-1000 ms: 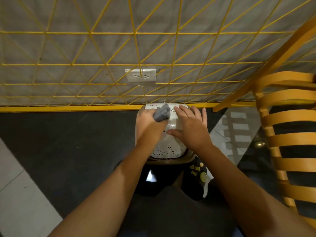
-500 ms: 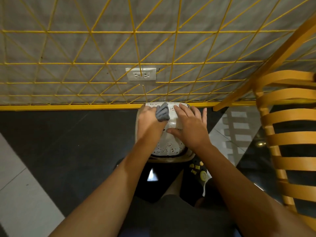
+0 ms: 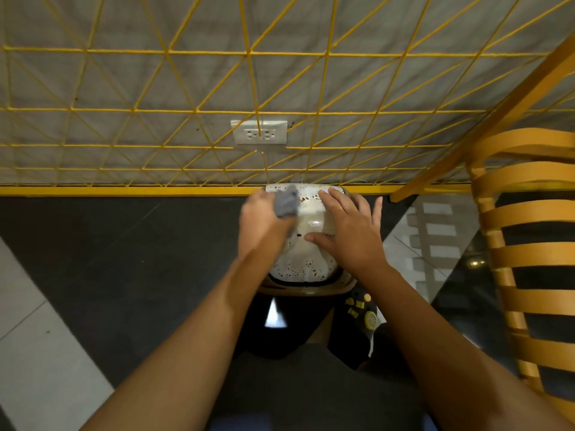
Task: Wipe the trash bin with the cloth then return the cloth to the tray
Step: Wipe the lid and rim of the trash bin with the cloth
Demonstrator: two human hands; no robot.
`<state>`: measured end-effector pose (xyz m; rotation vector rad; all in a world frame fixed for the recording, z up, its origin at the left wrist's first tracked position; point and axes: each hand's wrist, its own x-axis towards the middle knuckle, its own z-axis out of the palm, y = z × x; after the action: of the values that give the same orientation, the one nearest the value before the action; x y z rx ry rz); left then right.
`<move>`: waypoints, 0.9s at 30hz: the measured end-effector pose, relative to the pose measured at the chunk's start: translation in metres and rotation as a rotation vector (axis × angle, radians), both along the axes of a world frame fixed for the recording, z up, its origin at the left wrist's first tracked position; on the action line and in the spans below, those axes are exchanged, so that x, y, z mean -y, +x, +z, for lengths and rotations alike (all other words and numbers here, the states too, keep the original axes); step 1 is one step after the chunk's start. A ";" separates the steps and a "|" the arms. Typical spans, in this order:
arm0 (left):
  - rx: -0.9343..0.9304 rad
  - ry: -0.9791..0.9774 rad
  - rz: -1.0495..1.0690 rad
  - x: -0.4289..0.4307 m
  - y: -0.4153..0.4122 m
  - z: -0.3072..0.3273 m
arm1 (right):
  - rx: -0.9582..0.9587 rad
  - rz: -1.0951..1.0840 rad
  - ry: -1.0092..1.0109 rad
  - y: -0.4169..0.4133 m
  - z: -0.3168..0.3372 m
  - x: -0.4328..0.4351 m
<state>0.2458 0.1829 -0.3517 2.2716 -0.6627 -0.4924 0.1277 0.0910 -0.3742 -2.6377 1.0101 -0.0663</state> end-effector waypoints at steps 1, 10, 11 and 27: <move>0.023 -0.006 0.061 -0.001 0.011 -0.001 | 0.000 0.002 0.004 0.000 0.000 0.000; 0.087 -0.021 -0.146 0.005 0.002 0.001 | 0.010 0.001 0.004 0.000 0.000 0.000; 0.063 -0.019 -0.083 0.007 0.009 0.002 | 0.014 0.001 0.006 0.000 0.000 0.000; 0.114 0.083 -0.170 0.034 0.002 0.004 | 0.017 0.004 0.004 0.000 -0.002 0.003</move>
<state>0.2476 0.1493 -0.3472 2.3464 -0.9136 -0.4817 0.1275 0.0881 -0.3757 -2.6311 0.9989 -0.0854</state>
